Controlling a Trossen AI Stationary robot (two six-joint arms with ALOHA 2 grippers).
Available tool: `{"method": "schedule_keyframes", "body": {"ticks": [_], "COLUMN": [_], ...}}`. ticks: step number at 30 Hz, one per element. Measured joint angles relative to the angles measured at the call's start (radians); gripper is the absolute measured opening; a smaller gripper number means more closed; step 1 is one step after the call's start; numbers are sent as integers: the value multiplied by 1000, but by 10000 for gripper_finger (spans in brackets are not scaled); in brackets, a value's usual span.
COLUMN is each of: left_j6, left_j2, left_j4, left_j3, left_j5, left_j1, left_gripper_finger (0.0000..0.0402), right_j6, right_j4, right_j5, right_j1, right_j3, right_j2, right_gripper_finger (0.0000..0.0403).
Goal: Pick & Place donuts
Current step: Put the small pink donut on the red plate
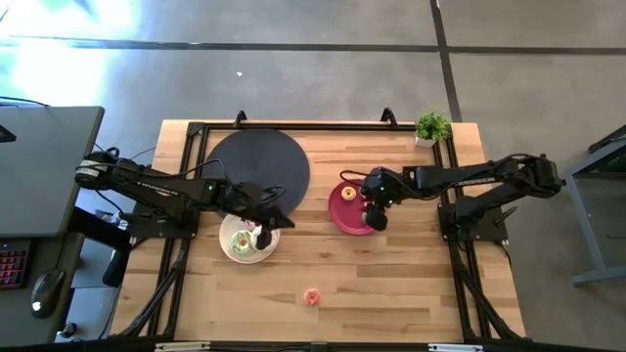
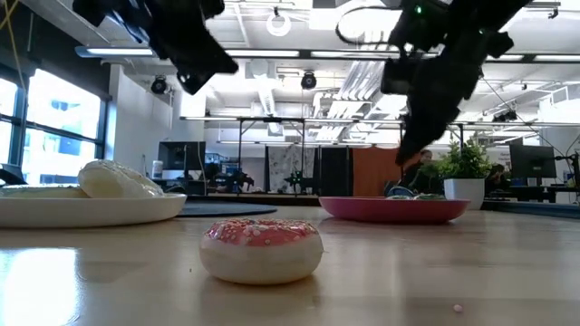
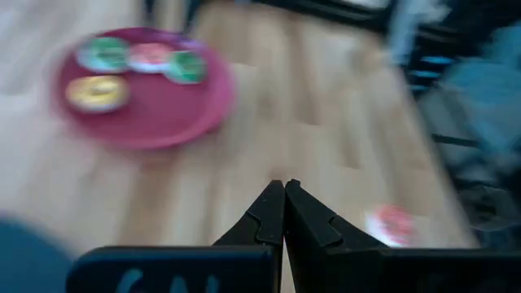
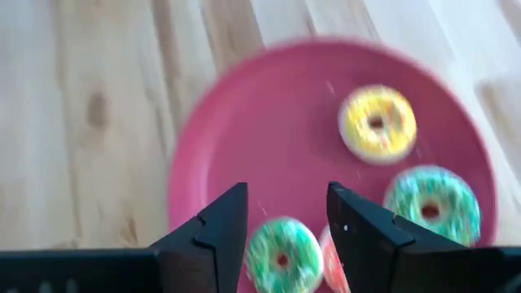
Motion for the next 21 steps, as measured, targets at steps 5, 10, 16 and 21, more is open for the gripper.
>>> {"method": "schedule_keyframes", "body": {"ticks": [5, 10, 16, 21], "left_j6": [48, 79, 116, 158], "left_j2": [69, 207, 411, 584], "left_j4": [104, 157, 161, 143], "left_j3": [0, 44, 170, 310], "left_j5": [163, 162, 137, 135], "left_j1": [-33, -92, -162, -217], "left_gripper_finger": [1, 42, 131, 161], "right_j6": [-40, -35, -34, -34], "right_j4": [104, 154, 155, 144], "right_j5": [1, 1, 50, 109], "right_j1": [33, 66, 98, 117], "right_j3": [9, 9, 9, 8], "right_j2": [0, 0, 0, 0], "right_gripper_finger": [158, 158, 158, 158]}}
